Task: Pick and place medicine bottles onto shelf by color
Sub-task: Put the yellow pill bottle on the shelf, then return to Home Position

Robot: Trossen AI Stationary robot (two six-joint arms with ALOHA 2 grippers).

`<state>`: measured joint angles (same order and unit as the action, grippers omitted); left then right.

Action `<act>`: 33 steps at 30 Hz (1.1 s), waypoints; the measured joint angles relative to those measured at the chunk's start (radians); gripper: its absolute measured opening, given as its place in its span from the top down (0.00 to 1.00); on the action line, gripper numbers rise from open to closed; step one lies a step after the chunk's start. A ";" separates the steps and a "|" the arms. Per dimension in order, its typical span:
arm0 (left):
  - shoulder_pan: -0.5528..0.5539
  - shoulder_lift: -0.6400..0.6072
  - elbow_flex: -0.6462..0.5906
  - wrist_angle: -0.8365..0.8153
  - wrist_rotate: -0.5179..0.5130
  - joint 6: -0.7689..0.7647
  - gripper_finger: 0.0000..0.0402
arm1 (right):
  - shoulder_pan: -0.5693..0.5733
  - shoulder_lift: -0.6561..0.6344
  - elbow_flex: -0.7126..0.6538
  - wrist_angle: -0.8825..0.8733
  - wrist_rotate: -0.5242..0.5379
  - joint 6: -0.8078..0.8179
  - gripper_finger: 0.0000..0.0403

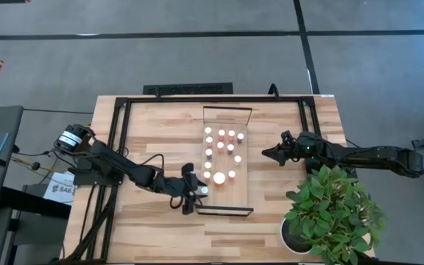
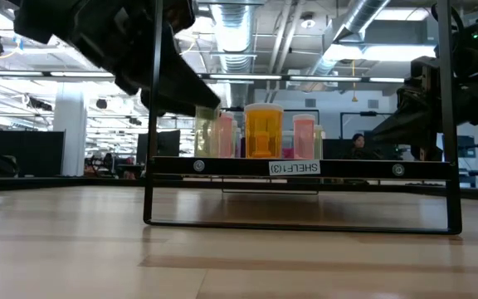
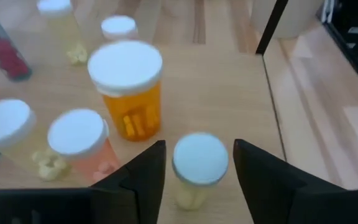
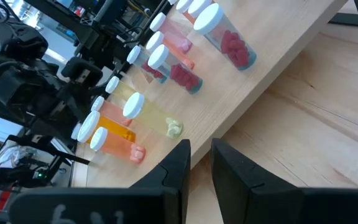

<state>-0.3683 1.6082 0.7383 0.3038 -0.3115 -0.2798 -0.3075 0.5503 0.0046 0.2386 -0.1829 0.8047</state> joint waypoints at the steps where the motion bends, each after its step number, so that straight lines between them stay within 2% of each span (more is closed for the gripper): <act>1: 0.000 -0.010 0.000 -0.002 -0.003 0.000 0.56 | 0.000 0.000 0.000 0.000 0.000 0.000 0.79; 6: 0.000 -0.089 0.000 -0.027 0.000 0.050 0.54 | 0.000 0.000 0.000 0.000 0.000 0.000 0.79; 12: 0.002 -0.242 0.000 -0.155 0.010 0.063 0.54 | 0.000 0.000 0.000 0.000 0.000 0.000 0.79; 16: 0.015 -0.403 0.000 -0.250 0.020 0.066 0.54 | 0.000 0.000 0.000 0.000 0.000 0.000 0.79; 25: 0.058 -0.862 0.001 -0.532 0.064 0.100 0.54 | 0.000 0.000 0.000 0.000 0.000 0.000 0.79; 29: 0.065 -1.006 0.002 -0.690 -0.003 0.060 0.54 | 0.000 0.000 0.000 0.000 0.000 0.000 0.79; 33: 0.066 -1.093 -0.004 -0.817 -0.053 0.005 0.54 | 0.000 0.000 0.000 0.000 0.000 0.000 0.79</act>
<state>-0.3027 0.5150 0.7346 -0.5127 -0.3641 -0.2748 -0.3073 0.5503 0.0044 0.2386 -0.1829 0.8047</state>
